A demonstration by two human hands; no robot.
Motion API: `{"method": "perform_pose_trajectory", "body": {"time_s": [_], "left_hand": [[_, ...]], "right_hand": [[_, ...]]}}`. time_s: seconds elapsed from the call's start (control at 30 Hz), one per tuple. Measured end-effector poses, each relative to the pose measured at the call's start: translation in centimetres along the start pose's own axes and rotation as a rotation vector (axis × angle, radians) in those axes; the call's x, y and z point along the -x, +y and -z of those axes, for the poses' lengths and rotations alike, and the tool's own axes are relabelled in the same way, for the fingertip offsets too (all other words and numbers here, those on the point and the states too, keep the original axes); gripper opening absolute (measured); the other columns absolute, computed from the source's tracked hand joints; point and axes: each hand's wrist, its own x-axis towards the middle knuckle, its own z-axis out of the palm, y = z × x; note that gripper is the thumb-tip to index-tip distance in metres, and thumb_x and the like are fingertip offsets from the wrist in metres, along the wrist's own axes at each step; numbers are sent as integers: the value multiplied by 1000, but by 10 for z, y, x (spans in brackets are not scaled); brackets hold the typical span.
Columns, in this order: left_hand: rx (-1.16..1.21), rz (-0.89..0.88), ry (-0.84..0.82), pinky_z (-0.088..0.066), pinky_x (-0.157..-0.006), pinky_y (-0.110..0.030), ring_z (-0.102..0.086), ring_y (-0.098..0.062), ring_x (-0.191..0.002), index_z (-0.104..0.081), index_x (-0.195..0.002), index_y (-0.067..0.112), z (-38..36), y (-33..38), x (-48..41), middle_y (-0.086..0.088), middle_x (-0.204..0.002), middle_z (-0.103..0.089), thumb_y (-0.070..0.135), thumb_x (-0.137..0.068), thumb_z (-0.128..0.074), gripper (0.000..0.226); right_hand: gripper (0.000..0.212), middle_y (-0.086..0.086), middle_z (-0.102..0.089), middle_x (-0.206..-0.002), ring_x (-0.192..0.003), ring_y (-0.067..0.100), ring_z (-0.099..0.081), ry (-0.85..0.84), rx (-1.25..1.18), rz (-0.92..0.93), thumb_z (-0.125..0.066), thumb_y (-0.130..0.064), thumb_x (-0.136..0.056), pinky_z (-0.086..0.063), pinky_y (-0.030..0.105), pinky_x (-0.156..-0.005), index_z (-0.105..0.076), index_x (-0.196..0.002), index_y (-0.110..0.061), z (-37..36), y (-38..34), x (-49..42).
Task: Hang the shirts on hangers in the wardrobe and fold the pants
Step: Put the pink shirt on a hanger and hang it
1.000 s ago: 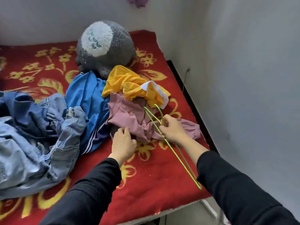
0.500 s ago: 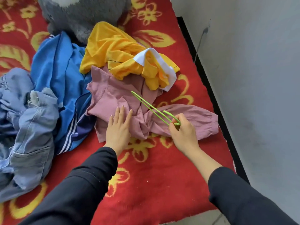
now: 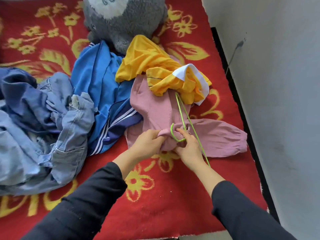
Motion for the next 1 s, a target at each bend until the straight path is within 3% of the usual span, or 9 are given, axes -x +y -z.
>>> {"method": "perform_pose_trajectory", "body": {"time_s": [0.1, 0.2, 0.27, 0.33, 0.4, 0.53, 0.7, 0.77, 1.0], "left_hand": [[120, -19, -52, -37, -58, -29, -44, -10, -56, -52, -62, 4, 21, 12, 23, 3, -56, -53, 29, -95, -52, 41], [391, -68, -113, -46, -70, -32, -53, -11, -73, -64, -90, 8, 40, 15, 50, -1, -79, -60, 28, -82, -68, 22], [345, -58, -111, -49, -91, -35, -56, -13, -104, -55, -125, 27, 50, 6, 63, -3, -118, -59, 23, -66, -79, 64], [101, -41, -68, -38, -105, -31, -31, -16, -132, -22, -149, 33, 56, -6, 72, -1, -144, -32, 15, -60, -82, 109], [8, -8, 24, -34, -103, -27, -17, -20, -140, -4, -153, 33, 63, -11, 77, -1, -151, -15, 6, -60, -78, 122], [29, 11, 281, -32, -109, -36, -23, -27, -139, -5, -154, 27, 81, -7, 87, -7, -154, -18, 11, -67, -73, 112], [97, -144, 403, -29, -113, -44, -28, -24, -140, -18, -153, 25, 112, 5, 104, -4, -154, -28, 32, -73, -78, 100], [90, -185, 412, -25, -115, -43, -24, -23, -142, -19, -153, 26, 127, 12, 112, -5, -155, -26, 36, -74, -78, 99], [82, -399, 563, -12, -113, -24, -5, -6, -143, -5, -148, 43, 184, 64, 150, 9, -157, -6, 63, -47, -66, 119]], "right_hand": [[38, -2, -62, -85, -82, 17, -54, -18, 27, 64, -58, 6, -72, -45, 26, -71, -68, -97, -21, 10, -22, 6], [52, -9, -65, -83, -76, 7, -58, -18, -71, 44, -46, 13, -73, -46, 20, -66, -64, -95, -31, 31, -52, 15], [53, -18, -63, -70, -59, -6, -56, -46, -139, 74, -41, 15, -74, -44, 13, -56, -66, -106, -18, 47, -79, 22], [51, -22, -57, -51, -45, -9, -51, -88, -157, 133, -40, 11, -72, -37, 6, -46, -66, -106, -17, 62, -113, 32], [49, -23, -61, -53, -48, -10, -53, -113, -196, 223, -38, 12, -72, -39, 6, -47, -65, -90, -25, 74, -151, 46], [48, -13, -65, -74, -69, -5, -57, -182, -248, 370, -36, 20, -76, -45, 12, -66, -65, -89, -15, 95, -219, 69], [37, 2, -46, -68, -54, 2, -39, -235, -375, 465, -32, 17, -76, -27, 15, -51, -60, -90, -3, 114, -286, 99], [39, 8, -40, -74, -59, 11, -33, -229, -449, 464, -29, 15, -78, -20, 27, -55, -58, -90, -9, 121, -310, 107], [40, 28, -50, -104, -97, 38, -46, -180, -771, 527, -25, 5, -89, -36, 44, -86, -61, -107, 1, 155, -389, 145]]}}
